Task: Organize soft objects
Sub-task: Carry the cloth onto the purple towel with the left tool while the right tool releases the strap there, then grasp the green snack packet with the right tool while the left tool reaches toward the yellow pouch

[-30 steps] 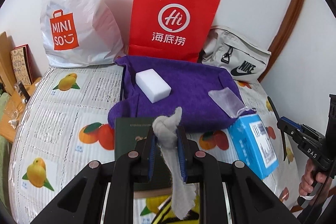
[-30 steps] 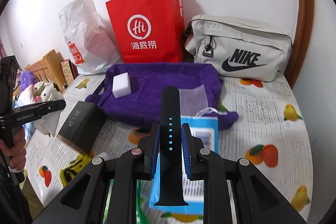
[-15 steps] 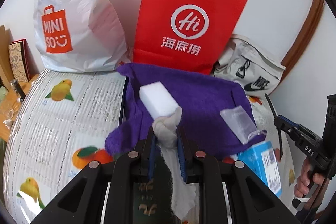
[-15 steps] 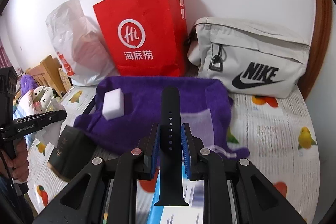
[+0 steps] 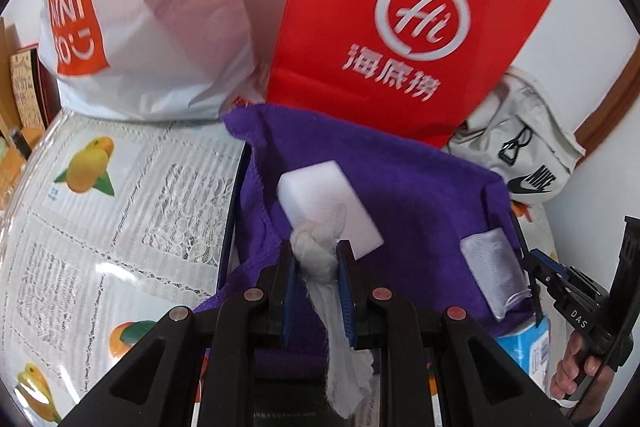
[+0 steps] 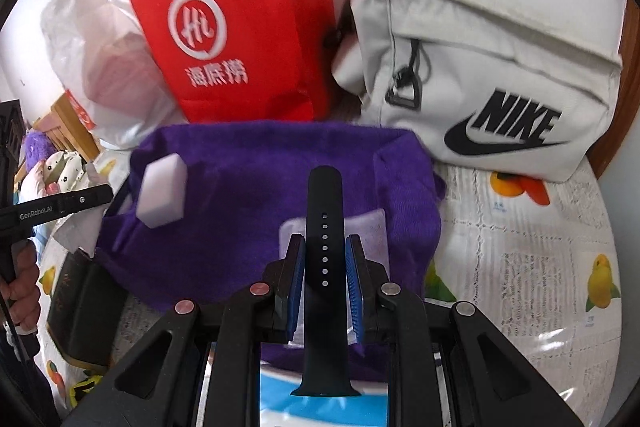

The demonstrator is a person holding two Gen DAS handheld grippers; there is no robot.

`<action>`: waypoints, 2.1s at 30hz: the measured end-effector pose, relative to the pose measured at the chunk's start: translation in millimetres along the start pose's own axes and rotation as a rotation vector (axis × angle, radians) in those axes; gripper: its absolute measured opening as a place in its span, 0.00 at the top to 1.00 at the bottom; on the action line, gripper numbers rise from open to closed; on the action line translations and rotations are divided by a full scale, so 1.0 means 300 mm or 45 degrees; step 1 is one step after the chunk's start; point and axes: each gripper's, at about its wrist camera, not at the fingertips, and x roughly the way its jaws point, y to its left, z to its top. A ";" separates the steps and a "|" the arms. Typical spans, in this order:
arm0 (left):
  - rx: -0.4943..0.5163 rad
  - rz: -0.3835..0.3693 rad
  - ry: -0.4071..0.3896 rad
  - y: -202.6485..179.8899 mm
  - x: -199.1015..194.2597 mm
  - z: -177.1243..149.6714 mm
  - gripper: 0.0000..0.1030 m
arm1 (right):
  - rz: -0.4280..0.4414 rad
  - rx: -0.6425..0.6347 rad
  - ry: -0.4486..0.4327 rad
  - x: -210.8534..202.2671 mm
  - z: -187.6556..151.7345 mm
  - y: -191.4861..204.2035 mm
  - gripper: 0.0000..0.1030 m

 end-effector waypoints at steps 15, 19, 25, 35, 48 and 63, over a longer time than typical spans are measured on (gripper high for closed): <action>-0.033 0.029 0.105 0.018 0.088 0.007 0.81 | 0.011 0.025 0.104 0.093 0.022 -0.017 0.80; -0.041 0.041 0.116 0.025 0.098 0.017 0.78 | 0.004 0.005 0.104 0.091 0.024 -0.002 0.77; -0.034 0.097 0.116 0.032 0.080 0.019 0.50 | 0.005 -0.025 0.053 0.038 0.016 0.028 0.65; -0.038 0.087 0.065 0.071 -0.075 -0.050 0.50 | 0.021 -0.039 -0.051 -0.173 -0.105 0.109 0.49; 0.057 0.012 -0.003 0.050 -0.326 -0.265 0.50 | 0.176 -0.102 0.000 -0.431 -0.486 0.260 0.49; 0.108 0.020 0.048 0.078 -0.414 -0.497 0.50 | 0.087 -0.229 0.095 -0.326 -0.662 0.346 0.49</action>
